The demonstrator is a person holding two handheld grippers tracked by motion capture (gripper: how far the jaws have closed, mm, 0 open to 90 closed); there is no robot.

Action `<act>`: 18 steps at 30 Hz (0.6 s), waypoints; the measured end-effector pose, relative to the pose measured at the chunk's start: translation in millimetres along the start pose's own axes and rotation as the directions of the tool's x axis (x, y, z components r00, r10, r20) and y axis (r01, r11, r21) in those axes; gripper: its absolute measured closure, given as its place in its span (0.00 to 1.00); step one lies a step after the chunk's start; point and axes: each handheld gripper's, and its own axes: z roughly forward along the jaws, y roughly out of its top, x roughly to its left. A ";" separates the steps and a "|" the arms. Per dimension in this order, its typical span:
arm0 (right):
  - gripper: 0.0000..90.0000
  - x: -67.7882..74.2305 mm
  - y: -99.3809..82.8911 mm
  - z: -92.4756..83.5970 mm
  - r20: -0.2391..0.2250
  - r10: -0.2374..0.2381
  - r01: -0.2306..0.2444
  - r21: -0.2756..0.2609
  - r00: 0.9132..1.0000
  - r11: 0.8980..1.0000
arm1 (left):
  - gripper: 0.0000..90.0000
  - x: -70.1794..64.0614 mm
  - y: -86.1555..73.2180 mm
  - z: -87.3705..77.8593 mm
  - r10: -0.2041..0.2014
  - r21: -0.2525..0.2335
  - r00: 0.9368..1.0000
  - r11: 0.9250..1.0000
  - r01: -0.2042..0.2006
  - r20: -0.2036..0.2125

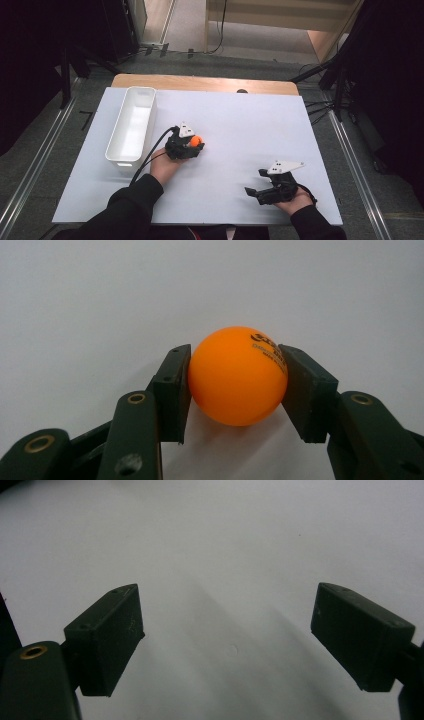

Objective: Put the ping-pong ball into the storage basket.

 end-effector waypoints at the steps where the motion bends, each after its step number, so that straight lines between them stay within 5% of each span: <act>1: 0.14 0.0 0.0 0.0 0.000 0.001 -0.001 0.001 1.000 1.000 | 0.56 0.2 0.6 -1.3 0.002 -0.001 1.000 1.000 -0.002 0.003; 18: 0.14 0.1 0.1 0.3 0.002 -0.007 0.007 0.006 1.000 1.000 | 0.56 -2.6 6.6 -11.6 0.004 -0.025 1.000 1.000 -0.003 0.023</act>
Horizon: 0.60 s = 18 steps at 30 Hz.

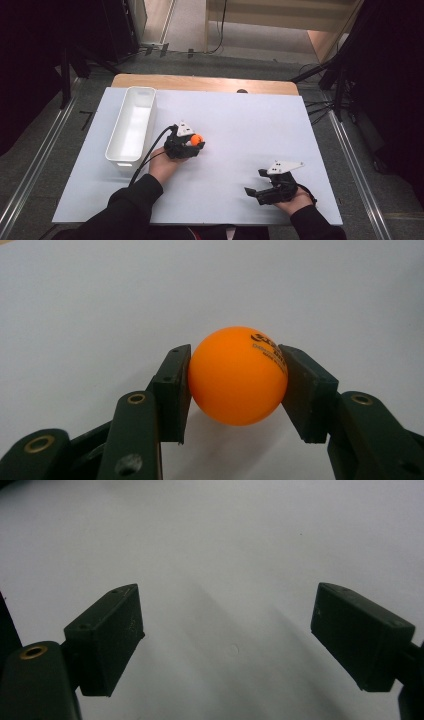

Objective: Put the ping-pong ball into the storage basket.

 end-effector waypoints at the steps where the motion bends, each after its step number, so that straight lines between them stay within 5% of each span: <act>1: 0.14 0.1 0.0 0.0 0.002 0.000 0.000 0.000 1.000 1.000 | 0.56 -0.4 0.4 -0.5 0.000 0.000 1.000 1.000 0.000 0.001; 18: 0.14 -0.2 0.0 0.4 0.000 -0.005 0.005 0.001 1.000 1.000 | 0.56 -3.3 6.9 -11.1 0.015 0.019 0.999 1.000 -0.016 0.052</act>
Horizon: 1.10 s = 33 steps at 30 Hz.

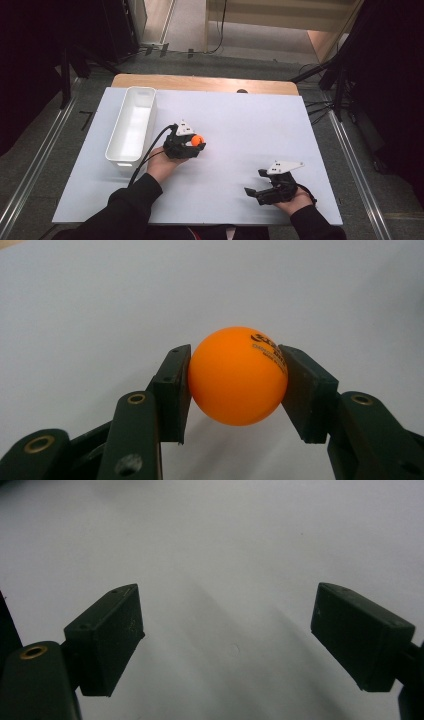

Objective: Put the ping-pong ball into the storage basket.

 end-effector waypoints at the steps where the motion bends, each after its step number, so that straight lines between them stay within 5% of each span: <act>1: 0.14 0.0 0.0 0.0 0.000 0.000 0.000 0.000 1.000 1.000 | 0.56 -0.2 0.3 -0.1 -0.002 0.009 1.000 1.000 0.002 0.003; 33: 0.14 0.4 0.1 0.8 -0.006 -0.001 0.001 0.010 1.000 1.000 | 0.56 5.3 15.3 -24.7 -0.027 0.075 0.998 0.997 0.022 0.064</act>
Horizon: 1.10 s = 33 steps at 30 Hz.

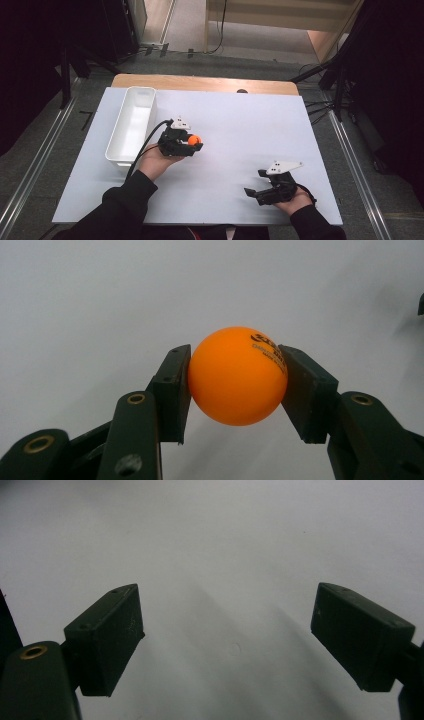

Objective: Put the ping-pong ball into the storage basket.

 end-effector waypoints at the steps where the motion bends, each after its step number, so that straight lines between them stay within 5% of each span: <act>1: 0.14 -0.2 0.0 0.1 0.001 -0.003 0.003 -0.002 1.000 1.000 | 0.56 0.1 0.3 -0.6 -0.005 -0.002 1.000 1.000 0.005 0.001; 33: 0.14 0.1 0.0 0.3 0.003 0.002 -0.002 0.002 1.000 1.000 | 0.56 4.7 13.2 -23.4 0.005 0.057 0.999 0.998 -0.007 0.040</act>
